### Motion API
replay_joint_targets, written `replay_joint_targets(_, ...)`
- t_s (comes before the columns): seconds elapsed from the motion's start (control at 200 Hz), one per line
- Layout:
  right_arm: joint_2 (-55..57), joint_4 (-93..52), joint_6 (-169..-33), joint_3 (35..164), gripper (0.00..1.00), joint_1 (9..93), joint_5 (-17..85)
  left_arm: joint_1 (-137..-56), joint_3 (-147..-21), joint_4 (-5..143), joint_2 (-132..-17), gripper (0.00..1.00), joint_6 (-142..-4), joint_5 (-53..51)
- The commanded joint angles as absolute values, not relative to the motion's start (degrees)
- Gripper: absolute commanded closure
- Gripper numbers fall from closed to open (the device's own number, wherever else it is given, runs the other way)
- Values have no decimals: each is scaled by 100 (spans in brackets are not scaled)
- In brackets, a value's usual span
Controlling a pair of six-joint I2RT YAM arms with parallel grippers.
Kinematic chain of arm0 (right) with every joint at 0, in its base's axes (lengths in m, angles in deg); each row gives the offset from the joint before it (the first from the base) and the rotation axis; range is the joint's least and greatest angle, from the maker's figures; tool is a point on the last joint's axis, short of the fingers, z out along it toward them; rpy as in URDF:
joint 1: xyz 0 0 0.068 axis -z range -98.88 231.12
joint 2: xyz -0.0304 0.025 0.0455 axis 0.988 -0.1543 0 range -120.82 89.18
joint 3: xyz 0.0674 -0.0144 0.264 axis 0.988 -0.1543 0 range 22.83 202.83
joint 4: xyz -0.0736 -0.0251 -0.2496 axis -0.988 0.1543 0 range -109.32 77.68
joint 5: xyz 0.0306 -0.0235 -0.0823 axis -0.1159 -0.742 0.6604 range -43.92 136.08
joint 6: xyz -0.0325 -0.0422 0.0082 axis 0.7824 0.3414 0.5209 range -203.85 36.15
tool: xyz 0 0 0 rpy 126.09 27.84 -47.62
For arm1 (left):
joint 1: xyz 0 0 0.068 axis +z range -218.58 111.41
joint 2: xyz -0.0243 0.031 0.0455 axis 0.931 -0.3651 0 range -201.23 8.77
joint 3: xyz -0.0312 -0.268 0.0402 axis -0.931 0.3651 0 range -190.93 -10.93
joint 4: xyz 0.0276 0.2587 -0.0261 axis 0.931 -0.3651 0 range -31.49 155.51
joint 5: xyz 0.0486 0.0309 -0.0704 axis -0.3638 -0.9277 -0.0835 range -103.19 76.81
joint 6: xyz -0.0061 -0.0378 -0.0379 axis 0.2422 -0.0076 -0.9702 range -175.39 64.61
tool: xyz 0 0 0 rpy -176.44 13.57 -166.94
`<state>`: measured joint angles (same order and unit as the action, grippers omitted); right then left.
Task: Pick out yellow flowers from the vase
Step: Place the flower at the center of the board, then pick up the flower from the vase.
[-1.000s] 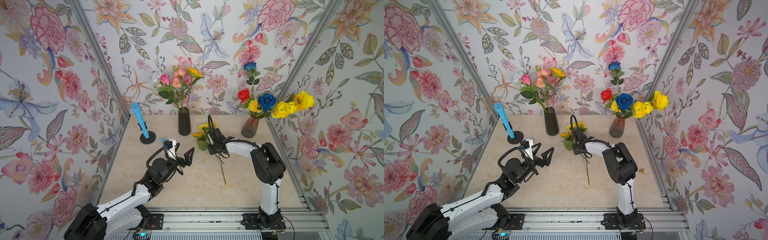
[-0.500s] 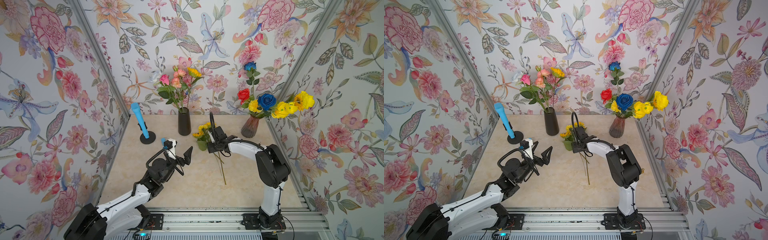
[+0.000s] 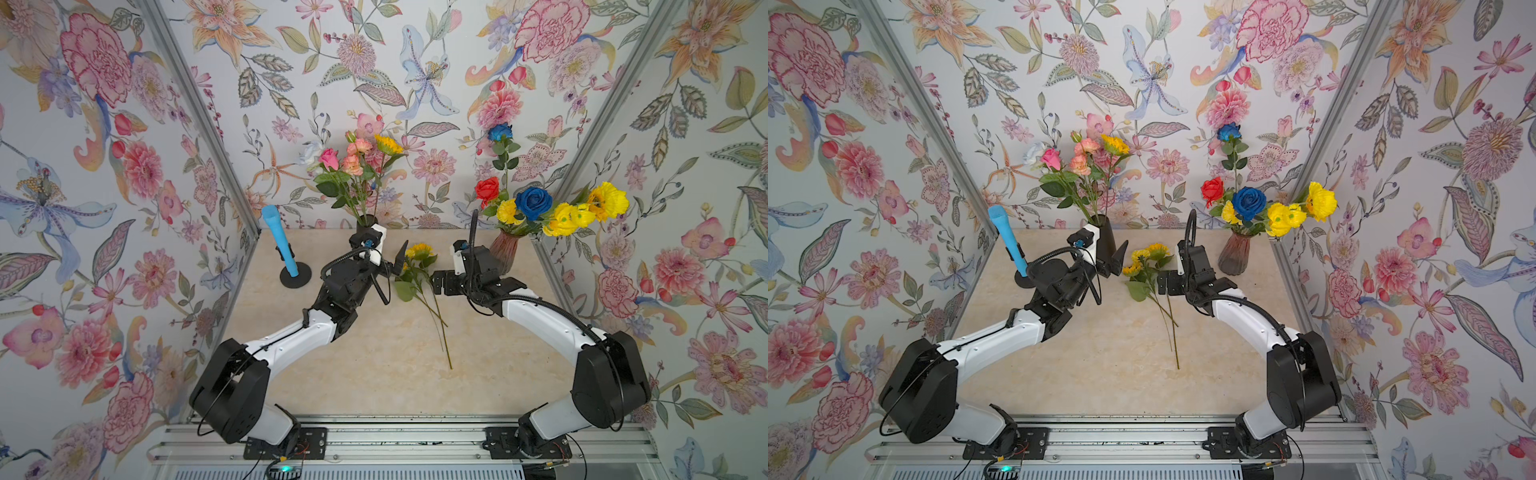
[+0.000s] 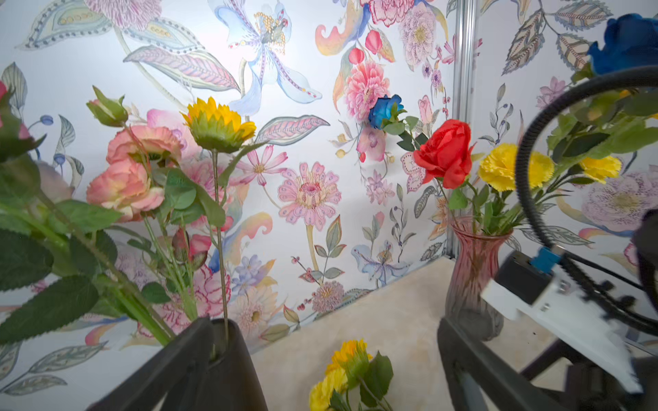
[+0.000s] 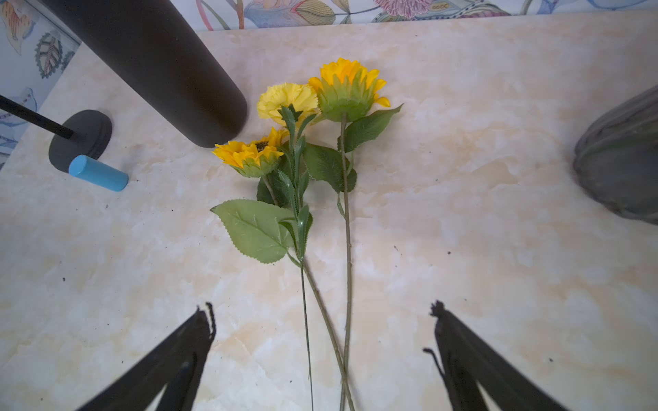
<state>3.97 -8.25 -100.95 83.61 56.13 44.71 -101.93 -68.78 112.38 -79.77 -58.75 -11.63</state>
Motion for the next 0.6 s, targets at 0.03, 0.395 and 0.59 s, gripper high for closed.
replay_joint_targets(0.03,932,-1205,-10478,7927,0,5763,4079,-9792,-7817,11187,-8811,0,-5522,-431)
replay_joint_targets(0.395,1124,-1374,-10653,7807,0,5935,3550,-9103,-10120,10526,-10550,6,-5767,528)
replay_joint_targets(0.59,1091,-1489,-10713,7759,0,5933,3387,-8999,-10818,10204,-11113,8,-5748,607)
